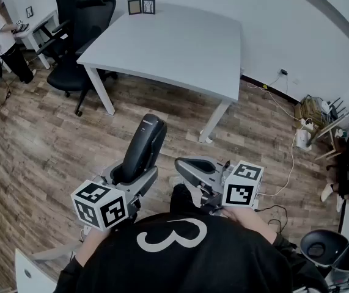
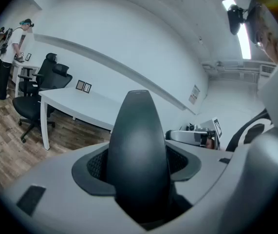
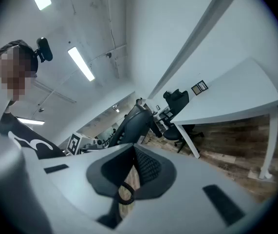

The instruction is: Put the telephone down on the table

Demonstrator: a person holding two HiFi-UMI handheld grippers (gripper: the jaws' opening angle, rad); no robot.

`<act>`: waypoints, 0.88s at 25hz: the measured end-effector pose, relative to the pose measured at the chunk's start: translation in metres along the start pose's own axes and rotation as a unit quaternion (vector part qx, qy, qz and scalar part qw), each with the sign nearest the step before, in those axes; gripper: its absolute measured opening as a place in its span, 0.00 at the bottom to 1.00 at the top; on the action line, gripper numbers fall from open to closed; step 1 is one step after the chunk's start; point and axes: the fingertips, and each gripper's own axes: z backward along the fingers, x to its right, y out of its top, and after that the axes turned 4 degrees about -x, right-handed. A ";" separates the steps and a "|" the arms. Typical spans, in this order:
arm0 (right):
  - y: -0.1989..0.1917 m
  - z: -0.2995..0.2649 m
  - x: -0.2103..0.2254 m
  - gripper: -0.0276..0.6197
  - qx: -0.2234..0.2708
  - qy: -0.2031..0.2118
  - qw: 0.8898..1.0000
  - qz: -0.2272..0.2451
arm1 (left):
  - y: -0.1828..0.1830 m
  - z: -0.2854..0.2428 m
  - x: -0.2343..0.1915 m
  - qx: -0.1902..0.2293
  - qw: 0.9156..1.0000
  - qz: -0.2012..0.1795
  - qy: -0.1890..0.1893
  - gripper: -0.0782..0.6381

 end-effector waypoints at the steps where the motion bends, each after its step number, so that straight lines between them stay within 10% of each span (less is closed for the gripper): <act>1: 0.000 0.000 0.002 0.06 0.000 0.000 1.000 0.000 | 0.000 -0.002 -0.001 0.000 1.000 0.001 0.000 0.52; 22: 0.066 -0.029 0.123 0.06 -0.003 0.019 0.999 -0.044 | 0.049 -0.104 -0.059 -0.028 0.999 0.038 0.027 0.52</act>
